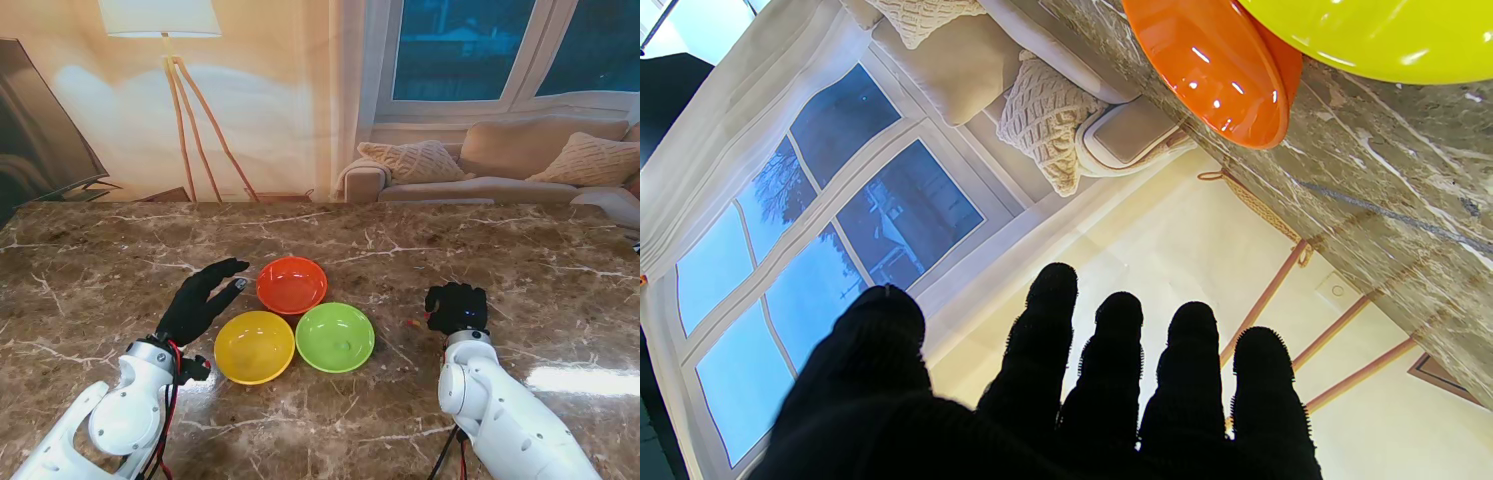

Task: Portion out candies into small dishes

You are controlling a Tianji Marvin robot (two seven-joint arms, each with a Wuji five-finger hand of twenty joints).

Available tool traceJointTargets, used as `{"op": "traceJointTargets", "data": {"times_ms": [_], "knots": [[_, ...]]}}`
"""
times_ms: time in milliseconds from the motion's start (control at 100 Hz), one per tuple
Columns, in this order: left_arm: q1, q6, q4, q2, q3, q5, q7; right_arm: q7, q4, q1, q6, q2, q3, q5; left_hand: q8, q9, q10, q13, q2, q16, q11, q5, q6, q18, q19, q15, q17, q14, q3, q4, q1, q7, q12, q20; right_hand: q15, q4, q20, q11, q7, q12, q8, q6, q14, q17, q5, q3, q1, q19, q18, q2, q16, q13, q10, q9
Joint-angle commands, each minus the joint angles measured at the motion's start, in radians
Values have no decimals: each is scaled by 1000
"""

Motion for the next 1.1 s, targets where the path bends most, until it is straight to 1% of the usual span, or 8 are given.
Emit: {"op": "traceJointTargets", "data": {"times_ms": [0, 100, 150, 210, 300, 440, 660, 1090], "knots": [[6, 3, 2, 1, 1, 0, 0, 45, 50, -39, 13, -6, -19, 10, 19, 0, 10, -15, -5, -13, -15, 4, -17, 14, -31, -15, -14, -15, -20, 12, 2, 1, 3, -15, 12, -29, 15, 27, 38, 25, 22, 40, -23, -1, 146, -49, 6, 29, -1, -41, 13, 16, -20, 11], [5, 3, 2, 1, 2, -2, -3, 62, 55, -38, 23, -5, -29, 17, 18, -2, 9, -15, -4, -13, -16, 3, -16, 14, -33, -15, -14, -17, -20, 11, 3, 0, 2, -16, 12, -31, 12, 28, 30, 28, 23, 58, -20, -1, 156, -49, 11, 29, 2, -56, 12, 16, -16, 19], [5, 2, 2, 2, 1, -2, -3, 57, 63, -36, 25, -9, -32, 27, 19, -2, 10, -15, -5, -13, -15, 3, -17, 14, -33, -15, -14, -16, -20, 11, 3, 1, 2, -16, 10, -32, 10, 21, 3, 27, -28, 87, -18, 0, 168, -49, 16, 29, 3, -61, 10, 19, -18, 35], [7, 2, 1, 2, 0, -2, -3, 53, 68, -35, 25, -10, -34, 32, 19, -1, 11, -15, -6, -13, -15, 4, -16, 14, -33, -15, -14, -15, -20, 11, 3, 1, 2, -16, 10, -29, 6, 12, -5, 29, -156, 125, -21, 1, 155, -47, 12, 31, 1, -48, 10, 24, -21, 52], [9, 3, -1, 1, -2, -1, -2, 53, 70, -35, 22, -9, -36, 31, 18, -1, 10, -15, -5, -13, -16, 3, -15, 14, -34, -15, -14, -16, -20, 11, 4, 0, 2, -16, 12, -29, 6, 14, 24, 30, -183, 108, -23, 9, 190, -46, 11, 36, 1, -46, 10, 35, -27, 79], [10, 4, -2, 1, -4, 0, 0, 67, 74, -33, 22, -6, -42, 30, 19, -1, 9, -15, -4, -13, -15, 4, -18, 14, -35, -15, -14, -18, -20, 11, 4, 1, 3, -17, 12, -29, 7, 13, 60, 37, -108, 57, -25, 3, 187, -35, 1, 40, -6, -40, 11, 27, -27, 74], [12, 5, -4, 1, -5, 2, 0, 92, 93, -23, 10, 1, -67, 25, 18, -1, 12, -15, -5, -13, -15, 4, -16, 15, -35, -15, -14, -15, -20, 10, 4, 1, 2, -17, 23, -53, 13, 89, 25, 111, 157, 36, -34, -8, 162, 67, -22, 46, -20, -44, 15, 1, -40, 45], [15, 7, -6, 1, -11, 3, 3, 95, 84, -35, -10, -1, -54, 40, 18, -2, 10, -18, -3, -13, -17, 2, -16, 18, -40, -16, -16, -15, -21, 10, 2, -1, 2, -19, 58, -73, 28, 213, -9, 264, 351, 47, -57, -44, 119, 66, -24, 56, -51, 73, 30, -101, -59, -43]]}}
